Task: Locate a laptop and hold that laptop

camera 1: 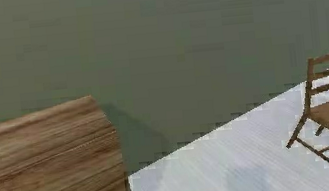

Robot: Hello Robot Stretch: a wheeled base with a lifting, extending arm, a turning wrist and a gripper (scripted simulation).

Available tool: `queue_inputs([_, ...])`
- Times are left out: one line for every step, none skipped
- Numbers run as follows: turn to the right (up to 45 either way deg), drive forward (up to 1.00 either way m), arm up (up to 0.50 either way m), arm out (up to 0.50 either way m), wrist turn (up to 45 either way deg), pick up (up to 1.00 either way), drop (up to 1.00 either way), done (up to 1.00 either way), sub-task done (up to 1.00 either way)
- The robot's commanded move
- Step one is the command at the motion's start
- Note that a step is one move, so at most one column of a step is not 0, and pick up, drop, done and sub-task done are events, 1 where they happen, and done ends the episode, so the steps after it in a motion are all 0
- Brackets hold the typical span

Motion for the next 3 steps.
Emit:
queue_inputs([45.0,0.00,0.00,0.00,0.0,0.00,0.00,0.00,0.00])
queue_inputs([12.0,0.00,0.00,0.00,0.0,0.00,0.00,0.00,0.00])
queue_inputs([0.0,0.45,0.00,0.00,0.0,0.00,0.00,0.00,0.00])
